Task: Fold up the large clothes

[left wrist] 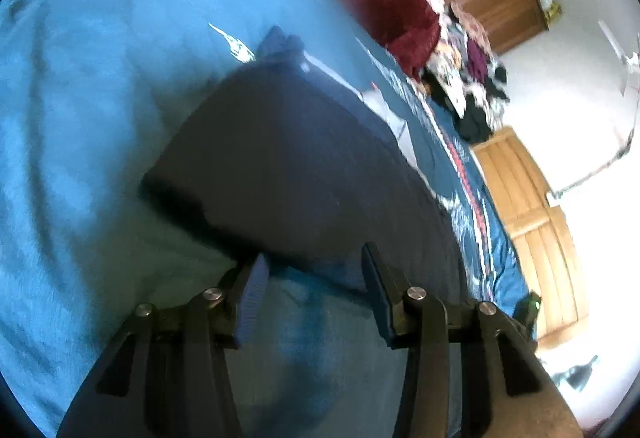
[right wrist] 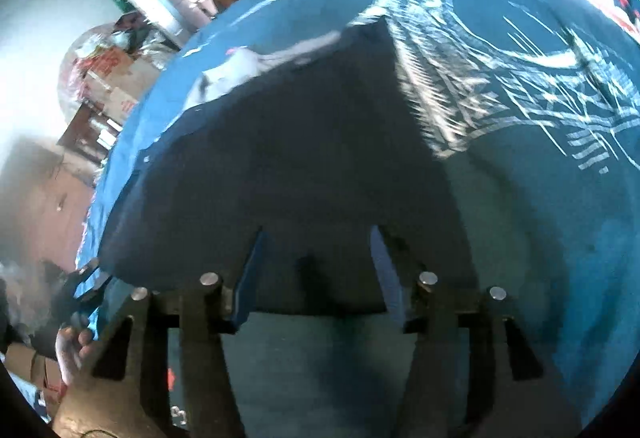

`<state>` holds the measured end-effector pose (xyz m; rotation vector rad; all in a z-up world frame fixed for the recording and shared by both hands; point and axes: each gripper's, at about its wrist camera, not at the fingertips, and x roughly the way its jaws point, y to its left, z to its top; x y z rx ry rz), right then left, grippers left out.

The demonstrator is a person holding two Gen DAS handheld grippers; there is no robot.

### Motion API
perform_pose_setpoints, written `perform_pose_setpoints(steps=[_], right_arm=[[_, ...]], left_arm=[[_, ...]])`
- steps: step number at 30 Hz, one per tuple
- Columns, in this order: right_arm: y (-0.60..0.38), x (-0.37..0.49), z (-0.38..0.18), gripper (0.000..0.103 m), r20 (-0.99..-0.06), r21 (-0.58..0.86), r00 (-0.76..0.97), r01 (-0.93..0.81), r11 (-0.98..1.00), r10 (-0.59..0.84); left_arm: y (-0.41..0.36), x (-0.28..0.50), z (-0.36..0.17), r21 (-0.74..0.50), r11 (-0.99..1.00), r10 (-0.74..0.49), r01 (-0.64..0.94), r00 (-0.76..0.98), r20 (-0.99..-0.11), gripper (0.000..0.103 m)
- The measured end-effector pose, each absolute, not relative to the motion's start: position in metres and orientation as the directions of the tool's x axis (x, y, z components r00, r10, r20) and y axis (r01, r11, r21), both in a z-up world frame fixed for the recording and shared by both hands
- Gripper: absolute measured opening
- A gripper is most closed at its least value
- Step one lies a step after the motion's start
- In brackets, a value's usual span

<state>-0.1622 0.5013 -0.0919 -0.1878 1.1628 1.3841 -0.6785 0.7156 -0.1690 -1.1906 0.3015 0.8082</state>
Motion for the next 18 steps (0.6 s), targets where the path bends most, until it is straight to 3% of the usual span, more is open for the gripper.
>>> perform_pose_setpoints(steps=[9,14,16,17,18], right_arm=[[0.530,-0.198,-0.064,0.057,-0.636,0.568,-0.331,-0.812,0.133,0.697],[0.566,-0.234,-0.045,0.060,-0.620,0.569,-0.400,-0.822,0.035,0.675],[0.595,-0.256,-0.037,0.061,-0.635,0.551,-0.425,-0.835,-0.008,0.645],[0.618,-0.273,-0.030,0.061,-0.638,0.541,-0.449,-0.839,-0.050,0.626],[0.634,-0.285,-0.025,0.061,-0.639,0.537,-0.466,-0.840,-0.078,0.611]], left_arm=[[0.741,-0.674,-0.180,-0.704,-0.055,0.472,-0.708,0.603,-0.643,0.049],[0.769,-0.659,-0.189,-0.664,-0.046,0.530,-0.747,0.545,-0.650,0.048],[0.774,-0.650,-0.185,-0.631,-0.012,0.557,-0.776,0.519,-0.649,0.031],[0.774,-0.643,-0.181,-0.607,0.020,0.565,-0.794,0.510,-0.649,0.009],[0.772,-0.635,-0.175,-0.569,0.047,0.581,-0.821,0.486,-0.653,0.005]])
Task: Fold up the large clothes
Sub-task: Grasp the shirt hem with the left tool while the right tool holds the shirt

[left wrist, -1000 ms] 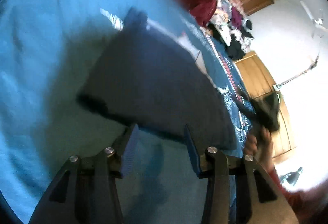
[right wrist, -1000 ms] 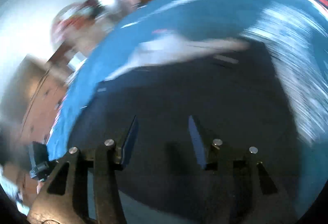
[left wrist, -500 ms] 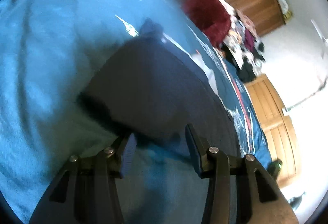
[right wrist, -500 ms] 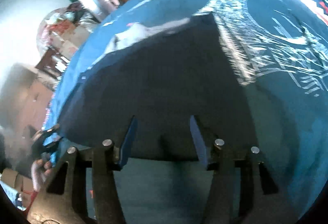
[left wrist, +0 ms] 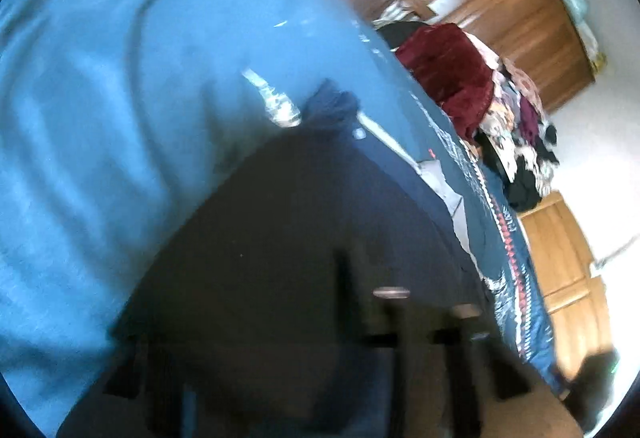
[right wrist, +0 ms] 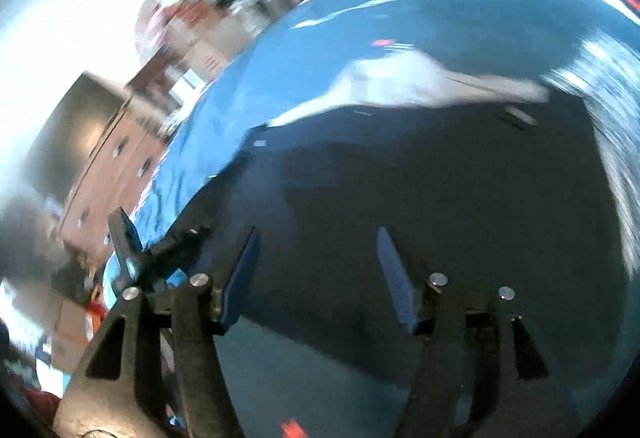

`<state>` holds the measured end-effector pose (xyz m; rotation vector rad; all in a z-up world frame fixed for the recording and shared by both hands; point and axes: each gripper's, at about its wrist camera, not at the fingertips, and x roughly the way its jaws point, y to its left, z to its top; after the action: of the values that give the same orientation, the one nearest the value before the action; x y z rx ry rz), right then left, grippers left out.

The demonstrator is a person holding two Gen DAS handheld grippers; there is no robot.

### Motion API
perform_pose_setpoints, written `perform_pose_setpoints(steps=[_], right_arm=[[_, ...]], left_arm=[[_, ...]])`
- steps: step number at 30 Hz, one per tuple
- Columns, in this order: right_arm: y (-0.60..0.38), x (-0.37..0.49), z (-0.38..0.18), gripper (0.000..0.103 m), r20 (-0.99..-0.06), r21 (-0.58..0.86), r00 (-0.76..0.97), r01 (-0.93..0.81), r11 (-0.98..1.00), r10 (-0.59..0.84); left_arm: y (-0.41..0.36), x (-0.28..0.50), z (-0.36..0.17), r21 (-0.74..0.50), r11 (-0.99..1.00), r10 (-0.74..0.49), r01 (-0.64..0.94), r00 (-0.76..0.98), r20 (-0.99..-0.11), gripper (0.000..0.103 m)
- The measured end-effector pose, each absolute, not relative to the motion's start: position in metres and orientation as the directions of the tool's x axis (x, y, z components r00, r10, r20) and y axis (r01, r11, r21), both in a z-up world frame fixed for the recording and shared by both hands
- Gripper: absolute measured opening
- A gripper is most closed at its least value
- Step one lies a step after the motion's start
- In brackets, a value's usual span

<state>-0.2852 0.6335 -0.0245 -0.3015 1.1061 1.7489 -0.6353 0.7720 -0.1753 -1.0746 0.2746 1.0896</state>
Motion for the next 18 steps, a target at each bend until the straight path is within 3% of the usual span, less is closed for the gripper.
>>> perform_pose_setpoints(steps=[3,4,7,12,15,16,17,18], right_arm=[[0.710,-0.337,-0.009,0.071,-0.642,0.545,-0.547,-0.818,-0.183,0.537],[0.748,-0.361,-0.008,0.081,-0.656,0.562,-0.587,-0.800,-0.212,0.475],[0.820,-0.415,-0.018,0.081,-0.730,0.570,-0.604,-0.796,-0.202,0.321],[0.881,-0.496,-0.049,0.081,-0.874,0.462,-0.481,-0.867,-0.187,0.067],[0.886,-0.521,-0.069,0.081,-0.931,0.352,-0.364,-0.908,-0.225,0.015],[0.887,-0.526,-0.077,0.075,-0.952,0.293,-0.305,-0.925,-0.241,0.012],[0.887,-0.526,-0.081,0.053,-0.968,0.232,-0.248,-0.940,-0.250,0.035],[0.890,-0.520,-0.084,0.040,-0.975,0.196,-0.216,-0.949,-0.249,0.057]], left_arm=[[0.759,-0.606,-0.148,-0.425,0.160,0.643,-0.891,0.421,-0.640,0.004],[0.755,-0.600,-0.143,-0.388,0.185,0.652,-0.903,0.408,-0.639,0.004],[0.749,-0.580,-0.133,-0.280,0.248,0.674,-0.927,0.373,-0.637,0.004],[0.744,-0.552,-0.126,-0.147,0.322,0.694,-0.935,0.339,-0.636,0.004],[0.742,-0.534,-0.127,-0.086,0.365,0.695,-0.927,0.332,-0.637,0.004],[0.741,-0.529,-0.128,-0.068,0.376,0.695,-0.924,0.330,-0.639,0.004],[0.741,-0.525,-0.130,-0.060,0.386,0.693,-0.921,0.332,-0.639,0.004],[0.741,-0.522,-0.130,-0.058,0.391,0.691,-0.919,0.335,-0.640,0.004]])
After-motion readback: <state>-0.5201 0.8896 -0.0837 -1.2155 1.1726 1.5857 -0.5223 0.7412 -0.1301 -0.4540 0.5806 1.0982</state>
